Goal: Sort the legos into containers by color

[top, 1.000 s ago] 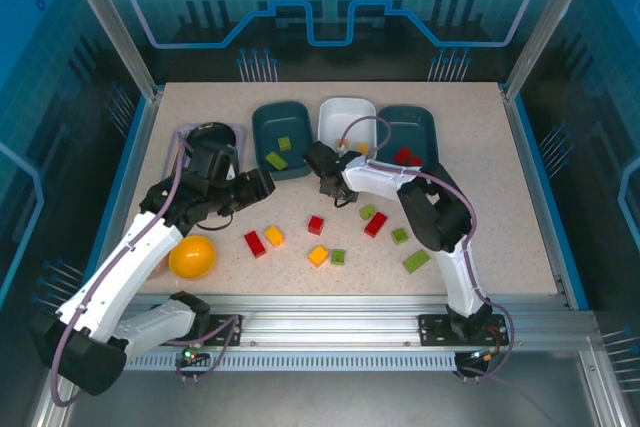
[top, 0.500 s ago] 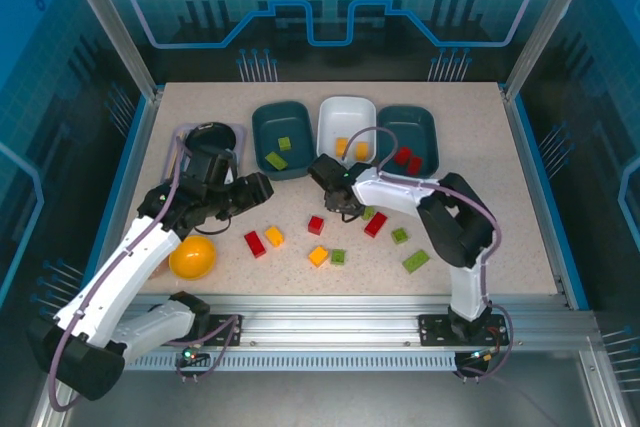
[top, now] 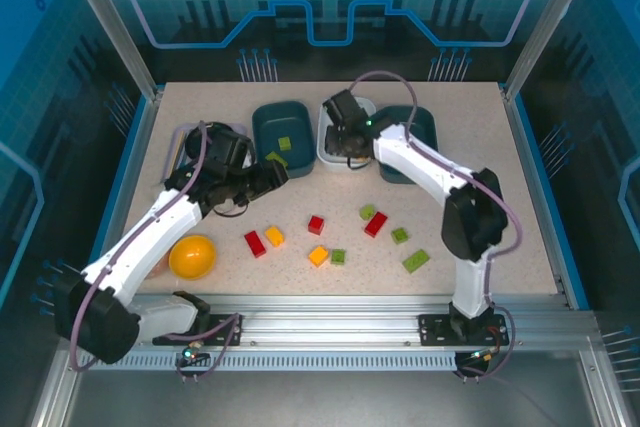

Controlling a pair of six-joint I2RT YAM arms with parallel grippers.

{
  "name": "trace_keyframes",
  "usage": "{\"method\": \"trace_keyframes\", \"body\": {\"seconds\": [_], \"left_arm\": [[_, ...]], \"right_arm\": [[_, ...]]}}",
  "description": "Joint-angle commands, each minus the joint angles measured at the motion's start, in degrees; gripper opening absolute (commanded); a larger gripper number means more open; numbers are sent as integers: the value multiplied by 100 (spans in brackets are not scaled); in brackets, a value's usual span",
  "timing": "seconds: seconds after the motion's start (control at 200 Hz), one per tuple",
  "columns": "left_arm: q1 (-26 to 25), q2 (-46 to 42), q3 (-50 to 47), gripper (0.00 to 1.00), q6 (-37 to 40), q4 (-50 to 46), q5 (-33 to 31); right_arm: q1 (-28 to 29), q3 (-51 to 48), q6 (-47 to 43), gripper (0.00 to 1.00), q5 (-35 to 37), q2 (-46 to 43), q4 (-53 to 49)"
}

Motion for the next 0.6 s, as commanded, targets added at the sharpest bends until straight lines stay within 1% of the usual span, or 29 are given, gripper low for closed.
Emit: {"method": "trace_keyframes", "body": {"seconds": [0.0, 0.165, 0.255, 0.36, 0.505, 0.55, 0.595], "left_arm": [[-15, 315, 393, 75, -74, 460, 135], [-15, 809, 688, 74, -39, 601, 173], [-12, 966, 776, 74, -23, 647, 180], [-14, 1060, 825, 74, -5, 648, 197], [-24, 1041, 760, 74, -5, 613, 232], [-24, 1009, 718, 74, -17, 605, 227], [-24, 972, 667, 74, -21, 589, 227]], "right_arm": [[-324, 903, -635, 20, -346, 917, -335], [-676, 2530, -890, 21, -420, 2248, -788], [-825, 3180, -1006, 22, -552, 2796, -860], [-935, 3576, -1183, 24, -644, 3201, -699], [-1103, 3953, -1098, 27, -776, 3580, -734], [-1131, 4072, -1059, 30, -841, 3676, -800], [-1146, 4185, -1044, 36, -880, 3756, -899]]}}
